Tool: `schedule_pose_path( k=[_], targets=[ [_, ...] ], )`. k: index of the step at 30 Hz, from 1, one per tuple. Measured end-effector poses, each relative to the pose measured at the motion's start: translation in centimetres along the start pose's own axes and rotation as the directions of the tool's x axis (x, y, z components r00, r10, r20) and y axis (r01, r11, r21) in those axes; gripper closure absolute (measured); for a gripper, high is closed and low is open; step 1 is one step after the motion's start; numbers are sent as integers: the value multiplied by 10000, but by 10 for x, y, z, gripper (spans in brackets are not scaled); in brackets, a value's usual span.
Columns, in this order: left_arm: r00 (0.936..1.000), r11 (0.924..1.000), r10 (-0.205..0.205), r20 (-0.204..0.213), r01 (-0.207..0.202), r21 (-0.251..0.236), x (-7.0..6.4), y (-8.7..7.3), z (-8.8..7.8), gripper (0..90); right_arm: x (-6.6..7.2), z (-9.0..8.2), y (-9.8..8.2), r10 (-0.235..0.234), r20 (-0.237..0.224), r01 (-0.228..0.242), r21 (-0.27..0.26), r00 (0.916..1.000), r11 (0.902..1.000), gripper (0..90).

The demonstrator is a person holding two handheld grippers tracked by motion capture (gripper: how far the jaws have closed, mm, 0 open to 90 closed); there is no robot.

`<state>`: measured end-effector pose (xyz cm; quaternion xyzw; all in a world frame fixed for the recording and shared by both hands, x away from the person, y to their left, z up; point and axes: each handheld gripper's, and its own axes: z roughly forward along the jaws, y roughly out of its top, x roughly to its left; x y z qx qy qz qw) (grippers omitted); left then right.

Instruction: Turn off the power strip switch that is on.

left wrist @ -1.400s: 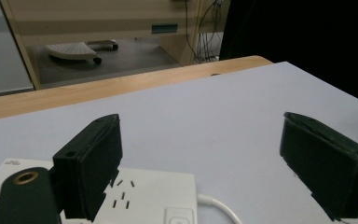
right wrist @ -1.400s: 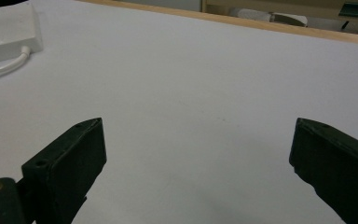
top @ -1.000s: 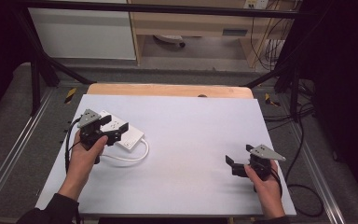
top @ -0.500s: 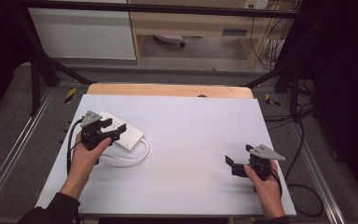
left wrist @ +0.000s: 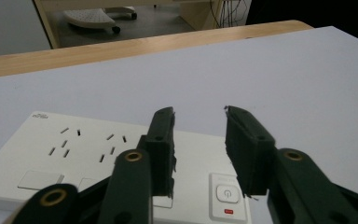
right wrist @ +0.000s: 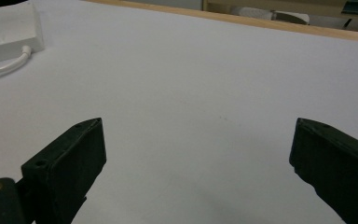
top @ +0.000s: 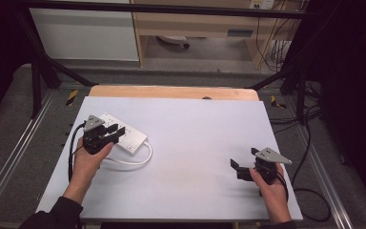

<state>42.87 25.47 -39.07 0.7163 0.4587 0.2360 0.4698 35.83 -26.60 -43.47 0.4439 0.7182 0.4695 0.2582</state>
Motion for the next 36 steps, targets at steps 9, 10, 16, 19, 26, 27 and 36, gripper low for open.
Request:
schedule_pose_path(
  k=[9, 10, 16, 19, 26, 27, 36],
  targets=[
    [9995, 9998, 20, 317, -25, 183, 9, -6, 1, 842, 0, 0, 0, 9, 11, -9, 5, 10000, 10000, 40],
    [9995, 9997, 48, 316, -55, 229, 9, -6, 2, 852, 0, 0, 0, 38, 7, -38, 0, 10000, 10000, 40],
    [9997, 9994, -3, 251, -6, 345, 15, -9, 6, 891, 0, 0, 0, 42, 6, -42, 23, 10000, 10000, 41],
    [9998, 9992, -7, 187, -1, 408, 19, -10, 8, 898, 0, 0, 0, 46, 8, -46, 26, 10000, 10000, 41],
    [10000, 9985, -66, 63, 63, 544, 25, -13, 13, 899, 0, 1, 0, 26, 22, -26, 59, 10000, 10000, 40],
    [10000, 9983, -54, 55, 51, 579, 26, -13, 13, 899, 0, 1, 0, 39, 21, -39, 42, 10000, 10000, 40],
    [9998, 9964, -173, 14, 171, 825, 33, -18, 14, 900, 0, 0, 0, 54, 8, -54, 50, 10000, 10000, 40]
  ],
)
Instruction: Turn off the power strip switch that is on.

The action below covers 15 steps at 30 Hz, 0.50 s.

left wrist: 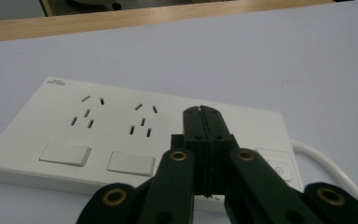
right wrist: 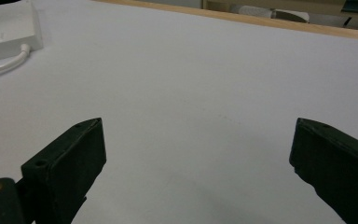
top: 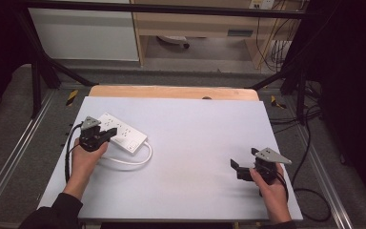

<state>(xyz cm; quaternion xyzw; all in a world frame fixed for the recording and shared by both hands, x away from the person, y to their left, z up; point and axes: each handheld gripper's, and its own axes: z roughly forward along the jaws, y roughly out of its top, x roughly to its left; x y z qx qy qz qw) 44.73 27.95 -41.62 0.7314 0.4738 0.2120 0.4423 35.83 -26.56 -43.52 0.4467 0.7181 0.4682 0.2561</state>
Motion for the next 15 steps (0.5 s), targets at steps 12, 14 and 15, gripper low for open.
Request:
schedule_pose_path(
  k=[12, 14, 15],
  targets=[
    [9998, 9989, 192, -49, -190, 440, -1, -4, 7, 900, 0, 0, 0, -11, -10, 11, 11, 10000, 10000, 40],
    [9998, 9983, 207, -11, -206, 538, -1, -4, 8, 900, 0, 0, 0, -5, -15, 5, 13, 10000, 10000, 40],
    [9997, 9981, 230, -7, -229, 571, -1, -5, 8, 900, 0, 0, 0, -26, -13, 26, 11, 10000, 10000, 40]
  ],
)
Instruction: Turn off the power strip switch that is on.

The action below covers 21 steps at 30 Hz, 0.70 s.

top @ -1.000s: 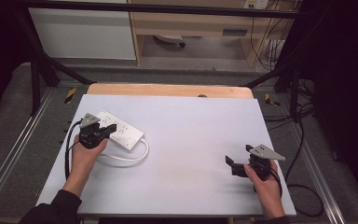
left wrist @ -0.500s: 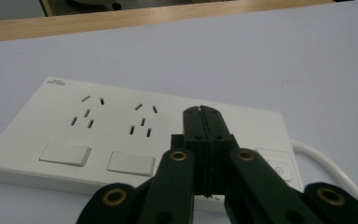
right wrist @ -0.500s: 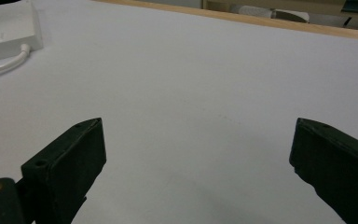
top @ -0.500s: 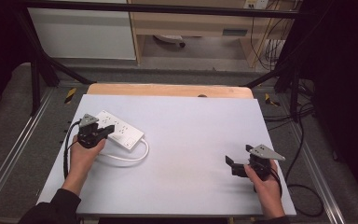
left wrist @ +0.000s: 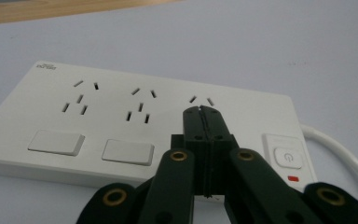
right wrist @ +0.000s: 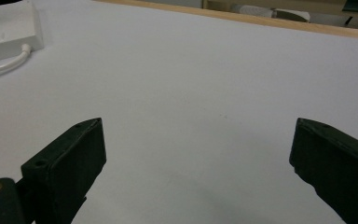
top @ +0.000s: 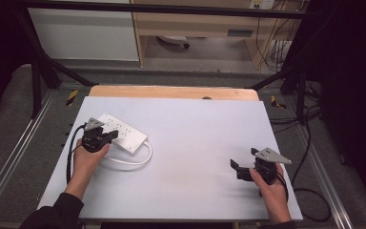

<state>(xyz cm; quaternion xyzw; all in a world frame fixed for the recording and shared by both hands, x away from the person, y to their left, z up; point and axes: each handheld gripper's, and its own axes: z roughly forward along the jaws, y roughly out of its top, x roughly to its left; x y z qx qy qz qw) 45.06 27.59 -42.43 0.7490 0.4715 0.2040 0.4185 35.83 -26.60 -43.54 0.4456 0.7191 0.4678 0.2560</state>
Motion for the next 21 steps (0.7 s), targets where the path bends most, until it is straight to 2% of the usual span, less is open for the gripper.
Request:
schedule_pose_path(
  k=[21],
  targets=[
    [9997, 9997, -100, -225, 105, 237, 5, -5, 2, 900, 1, 1, 0, -13, -37, 13, 34, 10000, 10000, 40]
  ],
)
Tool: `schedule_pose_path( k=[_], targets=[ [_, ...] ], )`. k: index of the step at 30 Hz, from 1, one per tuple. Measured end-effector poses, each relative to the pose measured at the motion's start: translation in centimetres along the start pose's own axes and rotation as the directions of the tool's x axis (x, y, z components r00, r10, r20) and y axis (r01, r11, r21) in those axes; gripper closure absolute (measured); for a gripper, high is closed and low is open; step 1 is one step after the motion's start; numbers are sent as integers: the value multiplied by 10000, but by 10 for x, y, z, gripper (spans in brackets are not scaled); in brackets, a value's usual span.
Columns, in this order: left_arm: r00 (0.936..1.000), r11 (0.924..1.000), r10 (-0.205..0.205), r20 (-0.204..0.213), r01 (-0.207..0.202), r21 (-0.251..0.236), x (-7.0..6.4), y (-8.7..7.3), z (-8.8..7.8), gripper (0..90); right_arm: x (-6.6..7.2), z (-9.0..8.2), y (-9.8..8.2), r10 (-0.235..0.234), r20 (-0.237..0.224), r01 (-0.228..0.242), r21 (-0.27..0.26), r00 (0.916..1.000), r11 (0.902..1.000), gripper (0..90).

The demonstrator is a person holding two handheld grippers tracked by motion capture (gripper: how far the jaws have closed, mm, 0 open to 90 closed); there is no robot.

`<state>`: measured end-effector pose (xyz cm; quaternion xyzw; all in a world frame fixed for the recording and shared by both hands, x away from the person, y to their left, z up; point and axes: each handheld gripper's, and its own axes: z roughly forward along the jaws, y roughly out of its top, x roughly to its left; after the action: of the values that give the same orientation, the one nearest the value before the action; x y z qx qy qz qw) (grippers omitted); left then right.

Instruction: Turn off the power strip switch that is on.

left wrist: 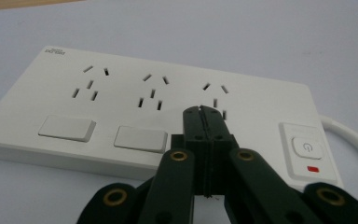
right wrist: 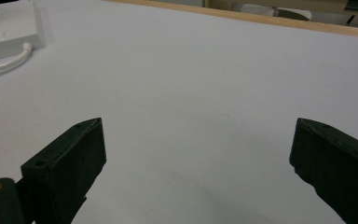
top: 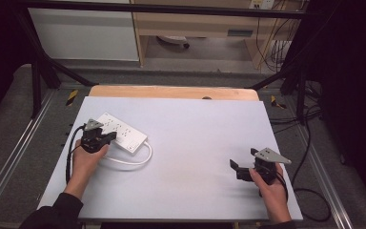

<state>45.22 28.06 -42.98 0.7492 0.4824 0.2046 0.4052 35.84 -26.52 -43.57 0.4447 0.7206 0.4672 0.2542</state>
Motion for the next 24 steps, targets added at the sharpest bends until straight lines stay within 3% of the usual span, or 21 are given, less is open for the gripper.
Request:
schedule_pose_path(
  k=[24],
  targets=[
    [9998, 9999, 111, -150, -110, 83, -1, -2, 4, 900, 0, 0, 0, 16, 34, -16, -2, 10000, 10000, 39]
  ],
)
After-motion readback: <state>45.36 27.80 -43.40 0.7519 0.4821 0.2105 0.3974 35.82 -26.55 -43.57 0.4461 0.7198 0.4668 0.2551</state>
